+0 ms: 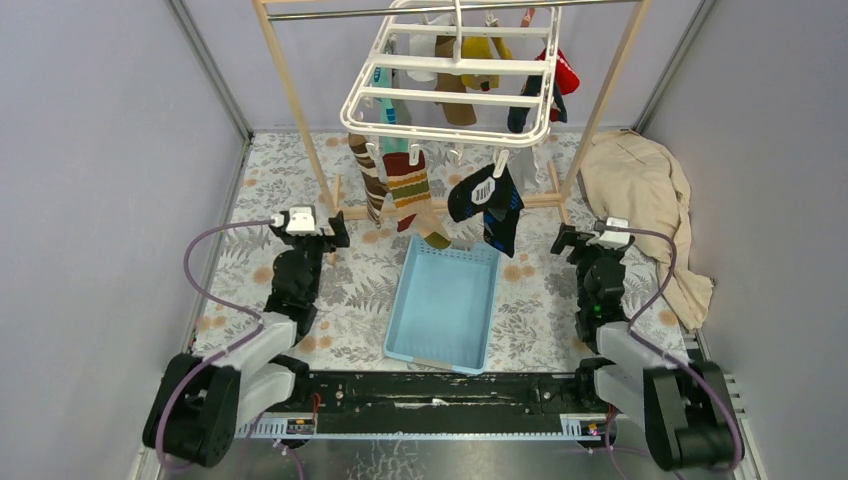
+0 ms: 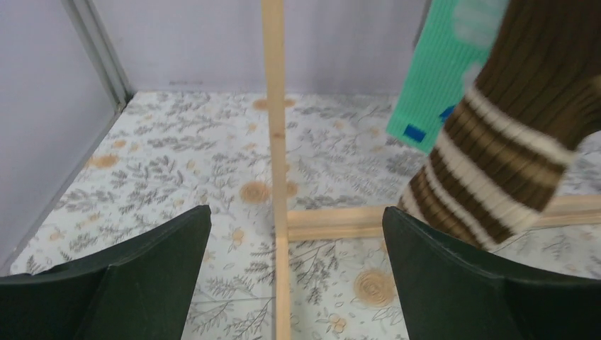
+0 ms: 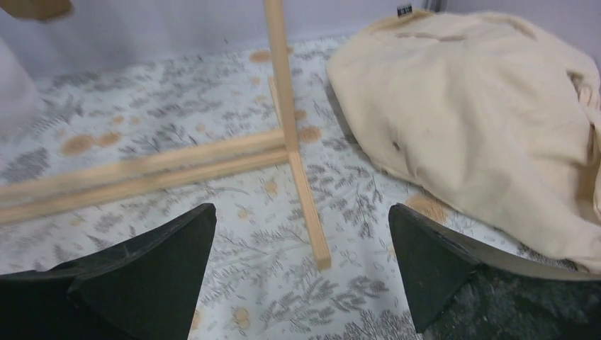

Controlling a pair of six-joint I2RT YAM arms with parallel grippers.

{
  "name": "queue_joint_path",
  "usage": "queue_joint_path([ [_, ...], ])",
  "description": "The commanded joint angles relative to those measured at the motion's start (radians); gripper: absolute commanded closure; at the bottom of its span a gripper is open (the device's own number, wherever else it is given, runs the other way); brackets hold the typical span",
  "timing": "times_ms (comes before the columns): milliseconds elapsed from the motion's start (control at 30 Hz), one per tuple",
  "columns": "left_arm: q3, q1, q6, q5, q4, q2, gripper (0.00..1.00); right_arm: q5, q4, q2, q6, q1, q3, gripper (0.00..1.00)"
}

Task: Remove the socks clipped to the hanger
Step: Adjust the bin at the center of the board.

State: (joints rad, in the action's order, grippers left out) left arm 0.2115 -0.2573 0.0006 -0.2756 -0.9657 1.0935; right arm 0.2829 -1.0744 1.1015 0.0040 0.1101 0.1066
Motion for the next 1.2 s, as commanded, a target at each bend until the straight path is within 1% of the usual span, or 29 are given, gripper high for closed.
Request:
queue_joint_path([
  [0, 0.084, -0.044, -0.028, 0.034, 0.281, -0.146, 0.01, -0.066, 0.368, -0.196, 0.064, -0.005, 0.145, 0.00],
  [67, 0.133, -0.069, -0.050, 0.059, 0.392, -0.200, 0.01, -0.063, 0.560, -0.253, 0.104, -0.006, 0.237, 0.00],
  [167, 0.214, -0.113, -0.089, 0.098, 0.551, -0.256, 0.01, -0.080, 0.860, -0.289, 0.174, -0.006, 0.397, 0.00],
  [233, 0.273, -0.142, -0.110, 0.124, 0.652, -0.278, 0.01, -0.147, 1.013, -0.287, 0.226, -0.005, 0.506, 0.00],
  [300, 0.331, -0.160, -0.135, 0.174, 0.749, -0.297, 0.01, -0.247, 1.169, -0.272, 0.287, -0.006, 0.617, 0.00],
  [400, 0.411, -0.180, -0.192, 0.261, 0.852, -0.328, 0.01, -0.414, 1.324, -0.235, 0.352, -0.006, 0.734, 0.00],
  [500, 0.456, -0.186, -0.295, 0.345, 0.905, -0.362, 0.01, -0.541, 1.423, -0.196, 0.387, -0.006, 0.778, 0.00],
  [567, 0.461, -0.186, -0.361, 0.388, 0.907, -0.390, 0.01, -0.564, 1.504, -0.166, 0.419, -0.005, 0.778, 0.00],
  [633, 0.459, -0.186, -0.422, 0.395, 0.914, -0.415, 0.01, -0.609, 1.530, -0.156, 0.398, -0.005, 0.748, 0.00],
  [733, 0.460, -0.187, -0.505, 0.373, 0.943, -0.446, 0.01, -0.716, 1.432, -0.195, 0.404, -0.006, 0.658, 0.00],
  [833, 0.459, -0.186, -0.565, 0.353, 0.992, -0.461, 0.01, -0.715, 1.443, -0.189, 0.401, -0.006, 0.654, 0.01],
  [933, 0.494, -0.186, -0.563, 0.421, 1.077, -0.421, 0.01, -0.697, 1.495, -0.172, 0.373, -0.004, 0.682, 0.01],
  [967, 0.499, -0.186, -0.562, 0.448, 1.088, -0.394, 0.01, -0.697, 1.495, -0.175, 0.375, -0.002, 0.678, 0.03],
  [1067, 0.491, -0.186, -0.590, 0.520, 1.070, -0.306, 0.01, -0.681, 1.505, -0.177, 0.368, 0.020, 0.664, 0.08],
  [1167, 0.437, -0.181, -0.664, 0.539, 1.010, -0.273, 0.01, -0.638, 1.510, -0.178, 0.364, 0.065, 0.657, 0.10],
])
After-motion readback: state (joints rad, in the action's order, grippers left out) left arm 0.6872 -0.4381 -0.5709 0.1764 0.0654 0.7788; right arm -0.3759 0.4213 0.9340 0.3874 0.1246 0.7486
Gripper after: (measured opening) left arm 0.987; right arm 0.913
